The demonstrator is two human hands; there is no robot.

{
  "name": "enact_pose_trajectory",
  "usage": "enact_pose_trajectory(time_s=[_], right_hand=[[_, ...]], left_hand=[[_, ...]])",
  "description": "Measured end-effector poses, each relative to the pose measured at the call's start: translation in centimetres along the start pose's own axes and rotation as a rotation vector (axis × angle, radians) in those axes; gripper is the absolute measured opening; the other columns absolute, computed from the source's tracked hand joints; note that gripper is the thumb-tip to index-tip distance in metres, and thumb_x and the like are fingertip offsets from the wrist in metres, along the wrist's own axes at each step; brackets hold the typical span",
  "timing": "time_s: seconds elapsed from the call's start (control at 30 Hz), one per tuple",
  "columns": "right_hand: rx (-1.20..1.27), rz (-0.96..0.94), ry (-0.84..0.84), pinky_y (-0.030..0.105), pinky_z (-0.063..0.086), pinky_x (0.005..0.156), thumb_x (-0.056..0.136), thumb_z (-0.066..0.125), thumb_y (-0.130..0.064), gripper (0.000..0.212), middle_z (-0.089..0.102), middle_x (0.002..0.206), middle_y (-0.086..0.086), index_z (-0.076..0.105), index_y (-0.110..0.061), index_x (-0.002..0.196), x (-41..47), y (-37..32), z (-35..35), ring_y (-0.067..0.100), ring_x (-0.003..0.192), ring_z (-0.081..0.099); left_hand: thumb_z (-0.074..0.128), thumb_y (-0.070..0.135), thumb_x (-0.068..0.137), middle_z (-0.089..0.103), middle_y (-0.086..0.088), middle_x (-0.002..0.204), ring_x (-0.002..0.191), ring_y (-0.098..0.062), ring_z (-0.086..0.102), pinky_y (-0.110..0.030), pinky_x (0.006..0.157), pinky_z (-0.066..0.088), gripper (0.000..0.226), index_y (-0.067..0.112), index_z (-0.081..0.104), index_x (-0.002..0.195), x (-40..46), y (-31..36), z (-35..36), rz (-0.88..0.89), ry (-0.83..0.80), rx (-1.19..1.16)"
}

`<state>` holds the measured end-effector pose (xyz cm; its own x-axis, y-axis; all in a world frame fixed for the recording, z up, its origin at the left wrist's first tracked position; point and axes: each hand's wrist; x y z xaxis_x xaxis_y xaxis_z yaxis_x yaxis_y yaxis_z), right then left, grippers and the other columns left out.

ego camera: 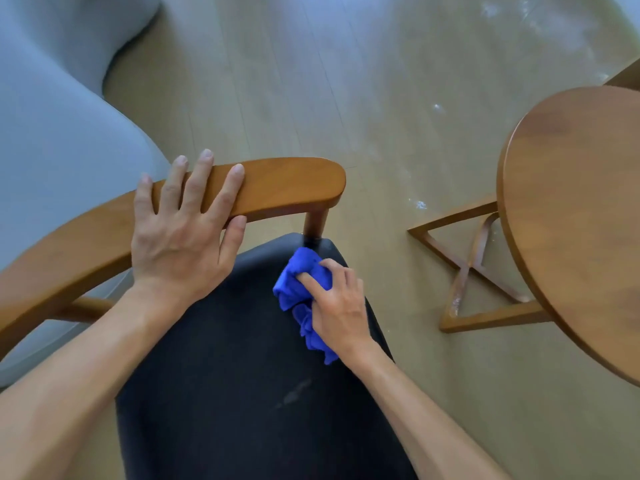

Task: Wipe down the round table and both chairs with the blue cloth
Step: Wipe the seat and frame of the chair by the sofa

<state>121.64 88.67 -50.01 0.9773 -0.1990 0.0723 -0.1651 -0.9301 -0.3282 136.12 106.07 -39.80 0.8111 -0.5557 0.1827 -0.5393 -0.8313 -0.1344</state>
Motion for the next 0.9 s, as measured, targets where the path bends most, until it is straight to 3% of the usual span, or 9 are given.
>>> enact_pose_trajectory(time_s=[0.07, 0.13, 0.2, 0.33, 0.43, 0.53, 0.6, 0.73, 0.9], right_hand=[[0.056, 0.251, 0.032, 0.042, 0.044, 0.072, 0.072, 0.065, -0.002, 0.049, 0.056, 0.121, 0.014, 0.066, -0.023, 0.117, -1.7, 1.9, -0.8, 0.037, 0.095, 0.055], [0.111, 0.492, 0.002, 0.045, 0.041, 0.088, 0.084, 0.064, -0.023, 0.048, 0.044, 0.134, 0.011, 0.055, -0.028, 0.131, -2.7, 2.8, -1.1, 0.035, 0.112, 0.047], [0.095, 0.544, -0.059, 0.043, 0.036, 0.1, 0.084, 0.062, -0.047, 0.061, 0.03, 0.145, 0.008, 0.042, -0.032, 0.14, -2.5, 1.6, -0.4, 0.029, 0.121, 0.036], [0.093, 0.634, 0.045, 0.045, 0.041, 0.096, 0.088, 0.057, -0.015, 0.047, 0.041, 0.14, 0.014, 0.053, -0.024, 0.133, -0.3, -1.3, 0.6, 0.035, 0.113, 0.047], [0.114, 0.356, 0.118, 0.044, 0.05, 0.075, 0.072, 0.063, 0.0, 0.048, 0.057, 0.124, 0.016, 0.066, -0.02, 0.116, 2.5, -4.3, 1.0, 0.036, 0.097, 0.057], [0.046, -0.212, -0.114, 0.043, 0.042, 0.072, 0.075, 0.055, -0.002, 0.049, 0.053, 0.13, 0.015, 0.061, -0.021, 0.12, 5.5, -8.7, 2.8, 0.038, 0.103, 0.052], [-0.027, -0.338, -0.256, 0.043, 0.039, 0.077, 0.079, 0.055, -0.005, 0.049, 0.046, 0.137, 0.013, 0.056, -0.022, 0.125, 6.5, -8.1, 3.4, 0.039, 0.11, 0.048], [0.088, -0.124, -0.062, 0.043, 0.048, 0.069, 0.058, 0.074, -0.004, 0.052, 0.057, 0.13, 0.013, 0.071, -0.02, 0.108, 4.2, -0.1, 1.4, 0.038, 0.101, 0.059], [0.323, 0.461, -0.073, 0.018, 0.041, 0.081, 0.077, 0.049, 0.008, 0.059, 0.05, 0.129, -0.014, 0.064, -0.03, 0.12, -6.8, 6.6, -1.6, 0.024, 0.107, 0.056]], left_hand=[[0.027, 0.044, 0.1, 0.033, -0.017, 0.152, 0.135, -0.042, 0.036, -0.062, 0.106, 0.027, 0.055, 0.021, 0.027, 0.151, 0.0, 0.1, -0.2, -0.017, 0.016, -0.002], [0.029, 0.043, 0.1, 0.035, -0.018, 0.151, 0.133, -0.042, 0.038, -0.062, 0.106, 0.028, 0.055, 0.02, 0.029, 0.15, 0.0, 0.2, -0.1, -0.025, 0.026, -0.002], [0.03, 0.043, 0.1, 0.036, -0.018, 0.151, 0.133, -0.042, 0.039, -0.062, 0.106, 0.028, 0.055, 0.02, 0.029, 0.15, 0.1, 0.3, -0.1, -0.024, 0.028, 0.01], [0.029, 0.043, 0.101, 0.035, -0.018, 0.15, 0.132, -0.042, 0.039, -0.061, 0.107, 0.028, 0.055, 0.02, 0.028, 0.15, -0.1, 0.3, 0.1, -0.031, 0.049, 0.014], [0.03, 0.042, 0.101, 0.037, -0.018, 0.15, 0.131, -0.041, 0.04, -0.061, 0.106, 0.028, 0.054, 0.019, 0.03, 0.149, 0.0, 0.4, 0.4, -0.021, 0.078, 0.024], [0.032, 0.04, 0.101, 0.039, -0.018, 0.148, 0.129, -0.041, 0.043, -0.061, 0.104, 0.031, 0.052, 0.019, 0.033, 0.148, -0.1, 0.0, 0.8, -0.004, 0.126, 0.047], [0.034, 0.04, 0.1, 0.041, -0.018, 0.147, 0.127, -0.041, 0.045, -0.061, 0.103, 0.034, 0.052, 0.019, 0.034, 0.148, -0.2, -0.2, 1.0, 0.015, 0.155, 0.044], [0.033, 0.042, 0.101, 0.04, -0.018, 0.147, 0.129, -0.041, 0.043, -0.06, 0.104, 0.031, 0.053, 0.02, 0.033, 0.148, -0.1, -0.2, 1.0, 0.006, 0.151, 0.015], [0.032, 0.043, 0.1, 0.039, -0.018, 0.148, 0.129, -0.041, 0.042, -0.061, 0.106, 0.029, 0.054, 0.02, 0.03, 0.149, -0.2, 0.0, 0.8, -0.004, 0.129, 0.014]])
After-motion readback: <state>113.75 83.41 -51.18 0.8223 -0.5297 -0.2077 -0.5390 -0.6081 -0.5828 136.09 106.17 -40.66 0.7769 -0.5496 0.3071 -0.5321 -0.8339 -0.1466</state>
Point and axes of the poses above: each hand's wrist, its own x-axis towards the middle knuckle, its own z-axis out of the palm, y = z × x
